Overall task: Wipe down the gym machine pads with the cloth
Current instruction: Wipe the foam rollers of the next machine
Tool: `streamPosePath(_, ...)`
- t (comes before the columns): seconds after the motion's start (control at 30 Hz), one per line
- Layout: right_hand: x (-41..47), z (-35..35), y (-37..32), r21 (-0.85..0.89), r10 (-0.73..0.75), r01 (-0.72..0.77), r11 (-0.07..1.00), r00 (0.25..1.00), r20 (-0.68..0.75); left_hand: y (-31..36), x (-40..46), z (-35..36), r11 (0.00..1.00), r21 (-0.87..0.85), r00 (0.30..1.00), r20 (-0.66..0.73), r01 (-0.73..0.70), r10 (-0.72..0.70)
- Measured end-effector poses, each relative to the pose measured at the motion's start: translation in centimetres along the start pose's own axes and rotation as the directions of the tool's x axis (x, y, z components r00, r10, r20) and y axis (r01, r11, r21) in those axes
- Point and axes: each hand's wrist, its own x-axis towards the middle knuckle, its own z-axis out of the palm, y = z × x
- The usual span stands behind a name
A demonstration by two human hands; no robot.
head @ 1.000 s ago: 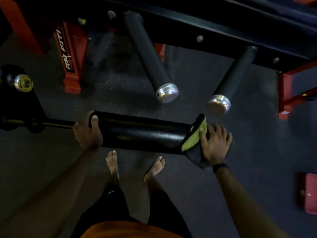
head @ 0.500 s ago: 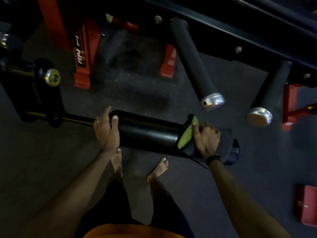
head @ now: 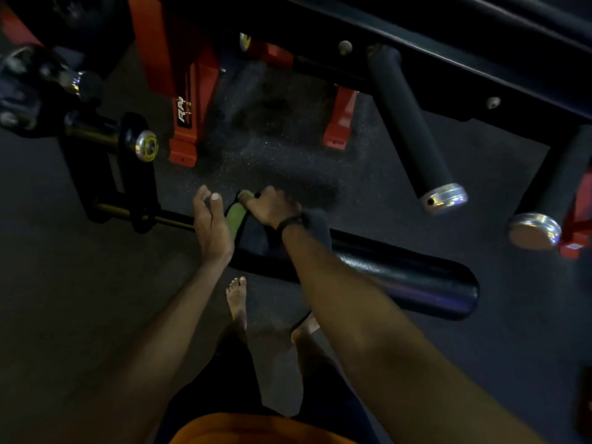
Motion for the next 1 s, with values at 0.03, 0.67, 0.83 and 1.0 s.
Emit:
streamPosePath(0.03,0.6,-0.7,0.3,0.031,0.051,-0.053,0.998,0.996,0.073,0.0,-0.2,0.3,0.999,0.038,1.000,0.004,-0.003,0.003)
streamPosePath(0.67,-0.4,-1.0,2.4,0.057,-0.035,0.034,0.998,0.999,0.019,-5.3,3.5,1.1,0.925,0.022,0.910,0.174,0.380,-0.378)
streamPosePath(0.83,-3.7,-0.4,6.3,0.018,-0.062,0.069,0.997,0.963,-0.262,0.5,0.8,1.4,0.917,0.079,0.889,0.224,0.391,-0.399)
streamPosePath(1.0,-5.2,-2.8,15.1,-0.065,0.067,-0.099,0.993,0.920,-0.386,-5.5,5.0,0.4,0.873,0.265,0.865,0.189,0.410,-0.464)
